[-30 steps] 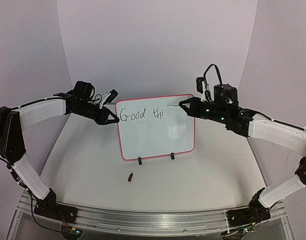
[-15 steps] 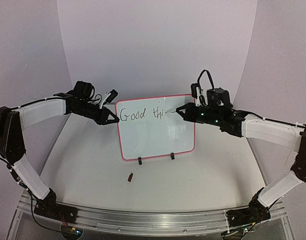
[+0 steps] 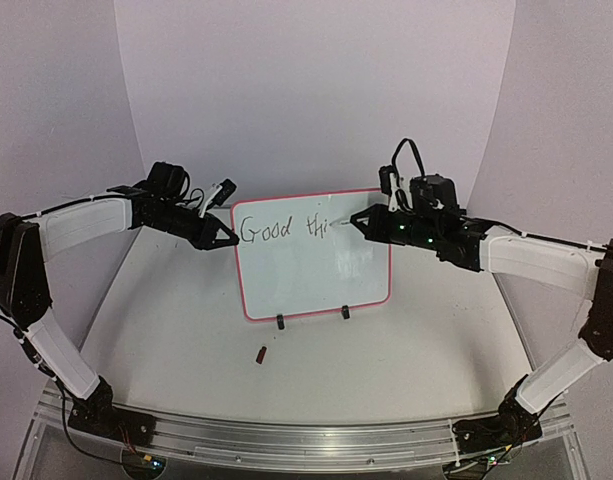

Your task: Write a sentence on the whiteboard

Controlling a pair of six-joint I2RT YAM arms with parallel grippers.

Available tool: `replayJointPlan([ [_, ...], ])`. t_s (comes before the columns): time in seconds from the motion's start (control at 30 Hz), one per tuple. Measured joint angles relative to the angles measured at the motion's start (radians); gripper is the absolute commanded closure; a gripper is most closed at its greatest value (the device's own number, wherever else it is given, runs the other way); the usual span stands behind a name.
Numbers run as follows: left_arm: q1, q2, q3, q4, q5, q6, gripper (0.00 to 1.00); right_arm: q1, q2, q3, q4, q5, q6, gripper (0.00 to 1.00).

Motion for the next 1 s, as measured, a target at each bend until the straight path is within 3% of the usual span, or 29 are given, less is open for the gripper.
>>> replayJointPlan([
  [1.0,0.000,0.000,0.000,0.000,0.000,0.000,1.00,0.000,0.009,-0.021,0.005,0.014,0.018,1.00],
])
